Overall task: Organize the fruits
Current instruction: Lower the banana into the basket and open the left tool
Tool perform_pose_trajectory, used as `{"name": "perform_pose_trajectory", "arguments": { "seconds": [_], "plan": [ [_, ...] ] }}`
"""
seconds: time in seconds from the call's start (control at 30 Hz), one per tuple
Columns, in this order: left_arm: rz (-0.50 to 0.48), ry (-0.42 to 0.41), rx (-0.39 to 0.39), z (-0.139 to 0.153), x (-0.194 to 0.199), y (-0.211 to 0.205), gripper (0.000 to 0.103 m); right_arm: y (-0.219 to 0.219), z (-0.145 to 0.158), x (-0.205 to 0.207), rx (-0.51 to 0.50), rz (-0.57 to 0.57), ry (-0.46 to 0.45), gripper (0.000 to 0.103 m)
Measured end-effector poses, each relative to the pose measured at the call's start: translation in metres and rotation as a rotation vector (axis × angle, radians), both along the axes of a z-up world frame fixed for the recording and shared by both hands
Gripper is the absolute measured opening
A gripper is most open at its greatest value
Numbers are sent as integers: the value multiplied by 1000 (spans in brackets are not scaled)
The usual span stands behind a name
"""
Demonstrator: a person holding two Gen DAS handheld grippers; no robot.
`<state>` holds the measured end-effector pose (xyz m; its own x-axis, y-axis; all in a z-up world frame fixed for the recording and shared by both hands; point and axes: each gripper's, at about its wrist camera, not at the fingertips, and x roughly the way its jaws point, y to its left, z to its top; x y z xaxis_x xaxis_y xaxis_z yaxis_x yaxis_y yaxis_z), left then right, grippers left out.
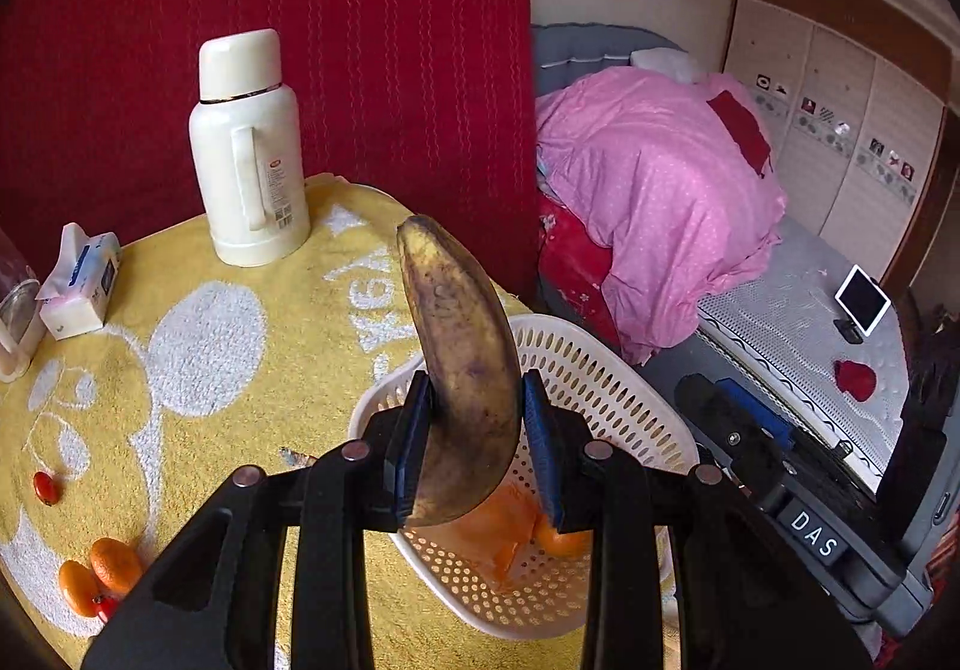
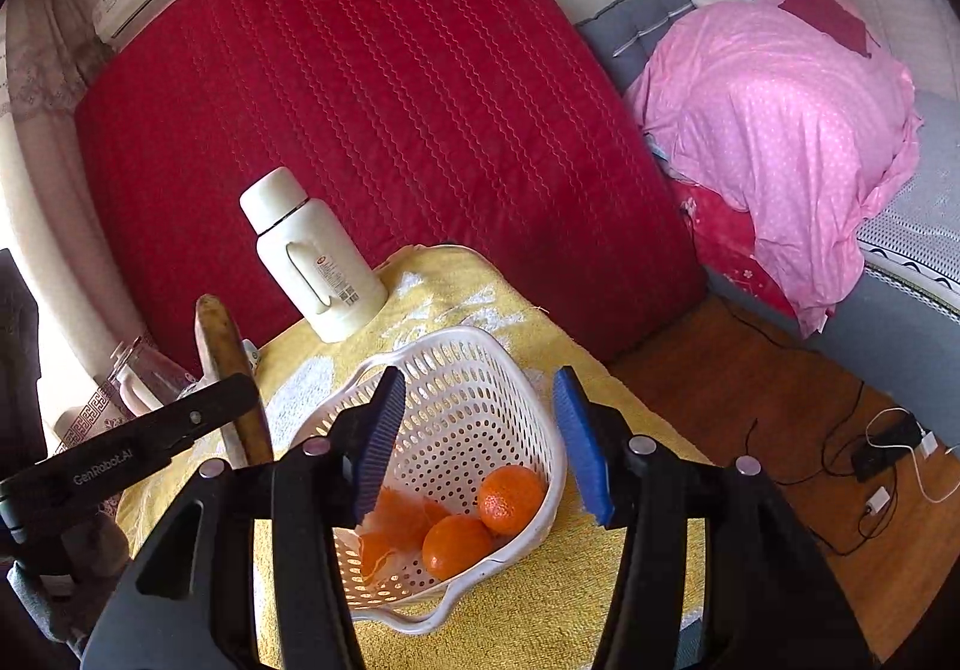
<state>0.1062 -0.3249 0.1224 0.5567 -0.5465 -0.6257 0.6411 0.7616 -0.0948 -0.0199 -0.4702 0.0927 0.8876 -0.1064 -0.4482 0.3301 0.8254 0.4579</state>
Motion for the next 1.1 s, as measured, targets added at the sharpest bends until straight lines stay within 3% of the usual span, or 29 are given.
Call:
{"name": "perform_pose_trajectory", "arguments": {
  "seconds": [0.23,0.27,0.33,0.57,0.7,0.9,1.0,1.1],
  "plan": [
    [-20,-32,6,-8,7,-22,35,-6,-3,-1,14,-19,-1,53],
    [-21,-31,-3,-7,7,-21,47,-6,-3,-1,15,-19,1,53],
    [-29,-20,-22,-7,8,-18,56,-7,-4,0,17,-20,4,53],
    [46,0,-13,-12,17,-3,59,-6,-4,0,18,-19,2,53],
    [87,-18,8,-12,19,3,66,-5,-4,0,16,-18,2,53],
    [141,-119,161,-27,13,-2,67,-6,-5,1,26,-17,5,54],
    [161,-167,229,-37,11,-3,68,-7,-5,-1,30,-20,-1,60],
    [206,-296,331,-45,9,-7,69,-5,-5,1,30,-14,2,60]
  ]
}}
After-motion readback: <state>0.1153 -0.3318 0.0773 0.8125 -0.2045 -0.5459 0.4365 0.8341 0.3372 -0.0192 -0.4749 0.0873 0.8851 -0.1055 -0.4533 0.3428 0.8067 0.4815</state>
